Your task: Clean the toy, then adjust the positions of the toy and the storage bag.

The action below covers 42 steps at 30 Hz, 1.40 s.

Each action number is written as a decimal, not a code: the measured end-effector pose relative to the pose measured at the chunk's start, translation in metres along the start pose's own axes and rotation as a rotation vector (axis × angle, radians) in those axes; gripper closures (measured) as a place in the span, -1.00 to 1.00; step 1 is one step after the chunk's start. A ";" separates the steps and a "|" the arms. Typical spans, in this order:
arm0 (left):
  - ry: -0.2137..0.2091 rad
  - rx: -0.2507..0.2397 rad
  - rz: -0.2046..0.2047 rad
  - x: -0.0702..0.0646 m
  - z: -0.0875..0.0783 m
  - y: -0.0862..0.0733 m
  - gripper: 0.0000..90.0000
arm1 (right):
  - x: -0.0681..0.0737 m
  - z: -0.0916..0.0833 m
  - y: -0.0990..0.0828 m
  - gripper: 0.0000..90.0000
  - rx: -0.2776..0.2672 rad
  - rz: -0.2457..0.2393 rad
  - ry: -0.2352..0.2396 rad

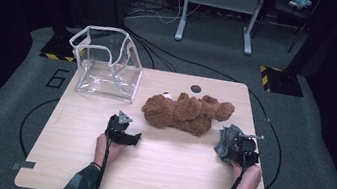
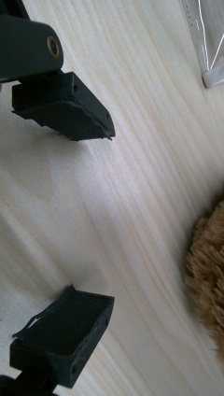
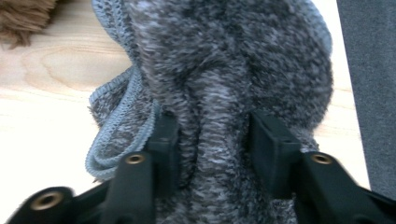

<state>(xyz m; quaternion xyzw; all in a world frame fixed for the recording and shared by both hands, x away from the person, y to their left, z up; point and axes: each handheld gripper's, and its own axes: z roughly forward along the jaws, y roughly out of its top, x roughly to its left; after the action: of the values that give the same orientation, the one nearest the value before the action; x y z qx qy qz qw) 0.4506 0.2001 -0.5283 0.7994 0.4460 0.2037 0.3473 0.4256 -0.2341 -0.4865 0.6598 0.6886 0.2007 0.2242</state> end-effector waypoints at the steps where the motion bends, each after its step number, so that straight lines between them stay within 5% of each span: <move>1: -0.001 0.000 -0.001 0.000 0.000 0.000 -0.64 | 0.000 -0.001 0.001 0.00 -0.001 -0.005 -0.001; 8: -0.004 0.001 0.002 0.000 0.000 0.000 -0.65 | 0.007 -0.025 0.009 -0.61 -0.070 -0.027 0.075; 15: -0.011 0.004 0.006 0.001 0.000 0.001 -0.66 | 0.020 -0.041 0.021 -0.69 -0.152 -0.094 0.225; 24: -0.059 -0.048 -0.019 0.002 -0.016 0.028 -0.68 | 0.034 -0.031 0.034 -0.73 -0.143 -0.151 0.275; 42: -0.092 -0.089 0.022 -0.006 -0.025 0.086 -0.67 | 0.029 -0.020 0.052 -0.77 -0.132 -0.140 0.319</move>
<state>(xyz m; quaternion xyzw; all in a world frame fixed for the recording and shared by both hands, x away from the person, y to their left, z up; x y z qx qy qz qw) 0.4808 0.1731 -0.4475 0.7964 0.4113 0.1902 0.4006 0.4559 -0.2018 -0.4410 0.5539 0.7450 0.3314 0.1684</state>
